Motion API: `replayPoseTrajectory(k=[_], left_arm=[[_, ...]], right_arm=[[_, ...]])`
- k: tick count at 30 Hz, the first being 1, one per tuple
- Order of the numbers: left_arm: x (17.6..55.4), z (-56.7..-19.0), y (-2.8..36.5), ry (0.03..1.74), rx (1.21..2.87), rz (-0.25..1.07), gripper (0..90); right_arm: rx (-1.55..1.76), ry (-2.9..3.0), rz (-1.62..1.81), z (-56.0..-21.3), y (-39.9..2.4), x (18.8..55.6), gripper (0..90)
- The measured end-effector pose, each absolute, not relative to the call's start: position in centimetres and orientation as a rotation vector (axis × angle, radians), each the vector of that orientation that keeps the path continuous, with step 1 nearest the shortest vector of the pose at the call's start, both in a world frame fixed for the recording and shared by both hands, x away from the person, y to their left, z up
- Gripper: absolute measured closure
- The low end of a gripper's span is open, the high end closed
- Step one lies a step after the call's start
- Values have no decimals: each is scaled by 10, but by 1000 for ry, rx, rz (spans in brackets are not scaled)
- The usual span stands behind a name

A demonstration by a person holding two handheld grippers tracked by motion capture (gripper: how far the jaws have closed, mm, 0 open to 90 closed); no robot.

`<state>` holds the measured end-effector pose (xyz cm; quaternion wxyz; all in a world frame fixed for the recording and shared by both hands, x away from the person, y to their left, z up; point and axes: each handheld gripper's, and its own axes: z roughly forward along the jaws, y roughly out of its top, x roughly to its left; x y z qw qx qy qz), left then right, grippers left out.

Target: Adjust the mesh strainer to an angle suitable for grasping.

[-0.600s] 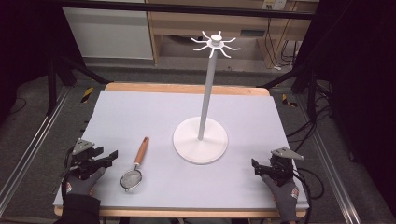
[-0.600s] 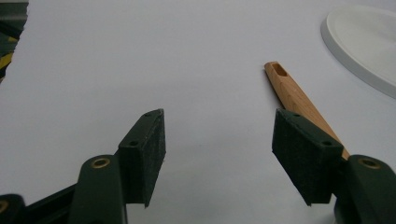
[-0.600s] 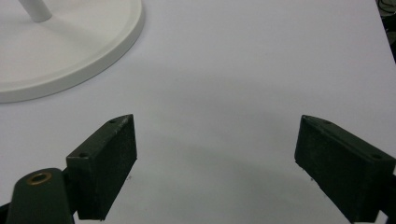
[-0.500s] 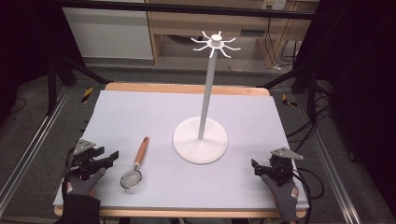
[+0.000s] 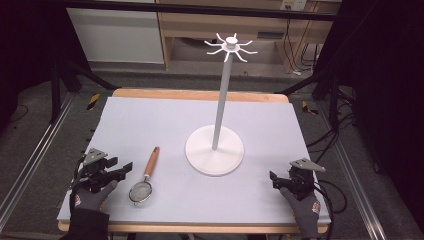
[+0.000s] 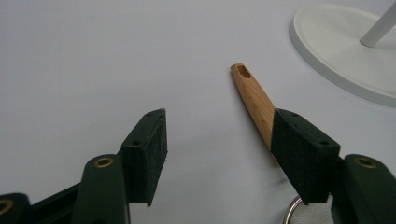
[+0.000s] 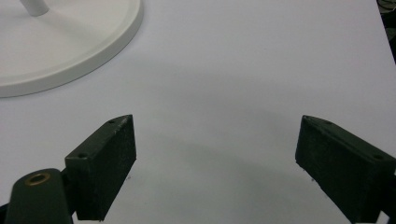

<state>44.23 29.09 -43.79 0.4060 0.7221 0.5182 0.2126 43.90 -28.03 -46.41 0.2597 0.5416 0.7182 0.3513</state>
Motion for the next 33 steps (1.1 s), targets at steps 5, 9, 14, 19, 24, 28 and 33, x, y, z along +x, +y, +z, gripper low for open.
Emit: replayPoseTrajectory(k=[5, 9, 14, 19, 24, 28, 33], left_arm=[[442, -435, 286, 1302, 1832, 525, 359], [444, -433, 283, 1300, 1841, 520, 358], [447, -428, 278, 1284, 1858, 517, 358], [449, -422, 270, 1266, 1882, 512, 357], [453, -417, 263, 1247, 1901, 503, 355], [455, -414, 258, 1240, 1922, 502, 355], [458, -411, 253, 1237, 1940, 505, 355]], right_arm=[[1458, 1946, 940, -464, -281, 439, 123], [1474, 1943, 948, -463, -280, 439, 123], [1459, 1949, 942, -463, -280, 439, 122], [1460, 1947, 946, -461, -279, 438, 118], [1440, 1955, 932, -460, -276, 439, 117], [1431, 1962, 939, -459, -274, 438, 117], [1423, 1972, 928, -459, -272, 438, 117]])
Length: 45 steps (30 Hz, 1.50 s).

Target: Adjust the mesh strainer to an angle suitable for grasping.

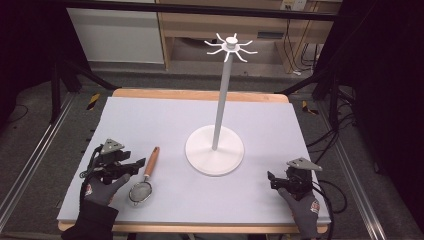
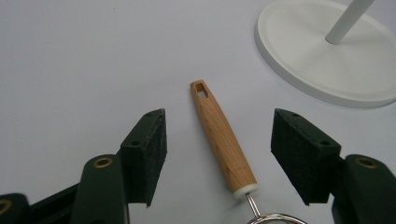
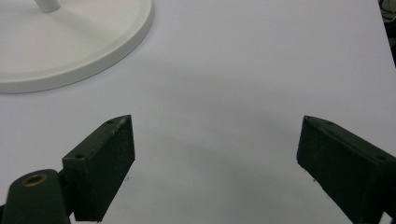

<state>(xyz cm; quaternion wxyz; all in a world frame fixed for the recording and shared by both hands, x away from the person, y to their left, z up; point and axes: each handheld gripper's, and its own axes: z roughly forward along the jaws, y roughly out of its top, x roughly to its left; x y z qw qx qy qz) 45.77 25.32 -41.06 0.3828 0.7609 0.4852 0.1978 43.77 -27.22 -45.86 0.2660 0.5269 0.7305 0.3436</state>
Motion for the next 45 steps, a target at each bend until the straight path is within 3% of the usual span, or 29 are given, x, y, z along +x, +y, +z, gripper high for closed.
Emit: replayPoseTrajectory(k=[25, 45], left_arm=[[483, -415, 232, 1278, 2060, 454, 364], [493, -446, 215, 1356, 2187, 381, 462]], right_arm=[[1412, 1990, 915, -458, -272, 438, 117], [1429, 2001, 919, -459, -271, 438, 117]])
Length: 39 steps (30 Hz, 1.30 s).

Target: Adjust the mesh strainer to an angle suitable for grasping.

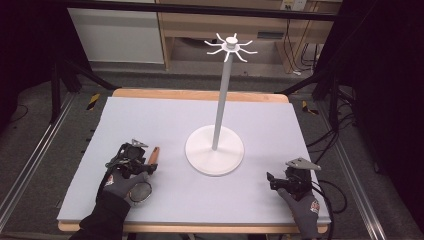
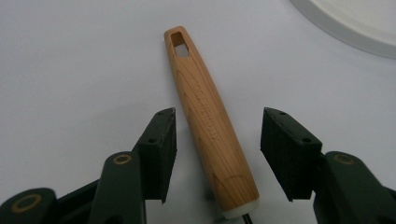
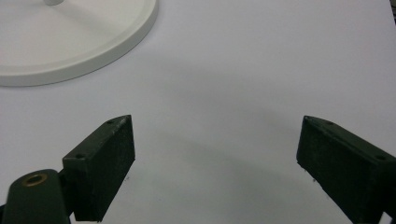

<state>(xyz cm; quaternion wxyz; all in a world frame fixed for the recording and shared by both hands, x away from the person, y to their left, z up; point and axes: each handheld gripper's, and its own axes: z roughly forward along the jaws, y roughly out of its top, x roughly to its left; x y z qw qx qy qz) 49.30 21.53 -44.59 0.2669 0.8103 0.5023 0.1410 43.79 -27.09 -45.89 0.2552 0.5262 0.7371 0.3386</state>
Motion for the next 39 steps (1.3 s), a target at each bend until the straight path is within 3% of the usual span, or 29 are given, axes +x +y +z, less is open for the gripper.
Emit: replayPoseTrajectory(k=[9, 23, 31, 37, 39], left_arm=[[495, -453, 216, 1376, 2209, 324, 571], [494, -448, 220, 1383, 2225, 325, 639], [491, -449, 214, 1318, 2230, 242, 671], [488, -449, 205, 1284, 2272, 265, 663], [490, -449, 204, 1285, 2273, 260, 601]], right_arm=[[1416, 2007, 916, -460, -271, 439, 118], [1411, 2009, 916, -460, -271, 439, 117], [1420, 2007, 916, -460, -271, 439, 117], [1417, 2011, 918, -460, -271, 439, 117], [1416, 2011, 918, -460, -271, 439, 117]])
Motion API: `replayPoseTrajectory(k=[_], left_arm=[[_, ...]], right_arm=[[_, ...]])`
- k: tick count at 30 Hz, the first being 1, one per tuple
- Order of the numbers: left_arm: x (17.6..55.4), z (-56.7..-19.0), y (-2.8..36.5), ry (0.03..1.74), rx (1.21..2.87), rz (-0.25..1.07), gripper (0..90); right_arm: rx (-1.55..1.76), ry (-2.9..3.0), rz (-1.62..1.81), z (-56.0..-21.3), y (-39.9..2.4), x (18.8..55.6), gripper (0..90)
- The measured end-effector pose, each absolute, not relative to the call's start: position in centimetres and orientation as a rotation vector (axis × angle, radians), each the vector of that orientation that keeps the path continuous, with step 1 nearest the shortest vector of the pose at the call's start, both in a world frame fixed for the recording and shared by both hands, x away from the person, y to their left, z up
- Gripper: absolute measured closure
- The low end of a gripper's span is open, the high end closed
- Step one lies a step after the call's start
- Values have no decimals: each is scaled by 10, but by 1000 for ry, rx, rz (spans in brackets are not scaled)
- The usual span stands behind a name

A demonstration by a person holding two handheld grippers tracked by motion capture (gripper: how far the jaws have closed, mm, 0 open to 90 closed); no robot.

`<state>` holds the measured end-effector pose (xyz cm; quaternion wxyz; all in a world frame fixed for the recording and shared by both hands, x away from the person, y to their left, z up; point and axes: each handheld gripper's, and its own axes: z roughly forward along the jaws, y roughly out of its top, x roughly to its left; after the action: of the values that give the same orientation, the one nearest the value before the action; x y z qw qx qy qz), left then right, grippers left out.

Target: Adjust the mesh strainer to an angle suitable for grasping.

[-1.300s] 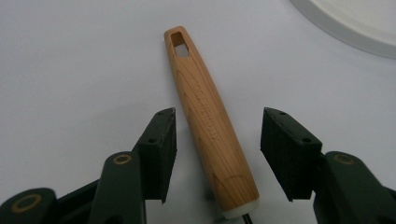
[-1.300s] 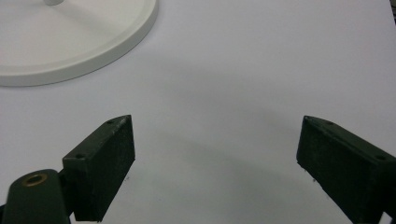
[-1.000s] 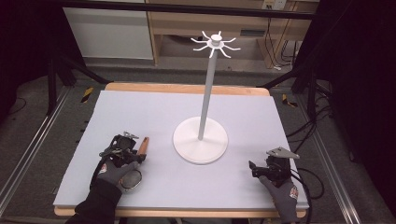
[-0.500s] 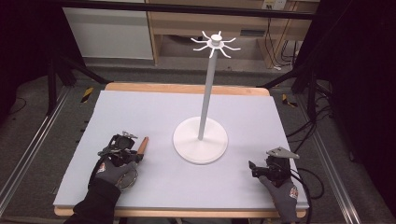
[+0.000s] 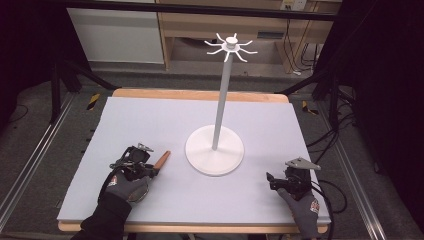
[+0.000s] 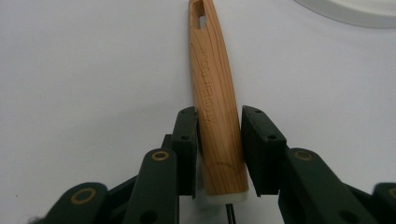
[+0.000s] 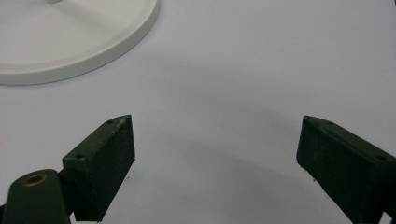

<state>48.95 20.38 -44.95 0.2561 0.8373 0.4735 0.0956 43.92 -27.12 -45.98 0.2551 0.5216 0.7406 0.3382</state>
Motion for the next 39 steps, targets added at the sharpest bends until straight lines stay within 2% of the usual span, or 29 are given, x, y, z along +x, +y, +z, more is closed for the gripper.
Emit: replayPoseTrajectory(k=[9, 17, 39], left_arm=[[501, -448, 195, 1281, 2273, 268, 554], [503, -456, 193, 1300, 2277, 249, 615], [505, -455, 185, 1353, 2316, 288, 666]], right_arm=[[1421, 2010, 916, -460, -271, 439, 117], [1418, 2015, 910, -460, -271, 440, 117], [1433, 2015, 920, -460, -271, 440, 117]])
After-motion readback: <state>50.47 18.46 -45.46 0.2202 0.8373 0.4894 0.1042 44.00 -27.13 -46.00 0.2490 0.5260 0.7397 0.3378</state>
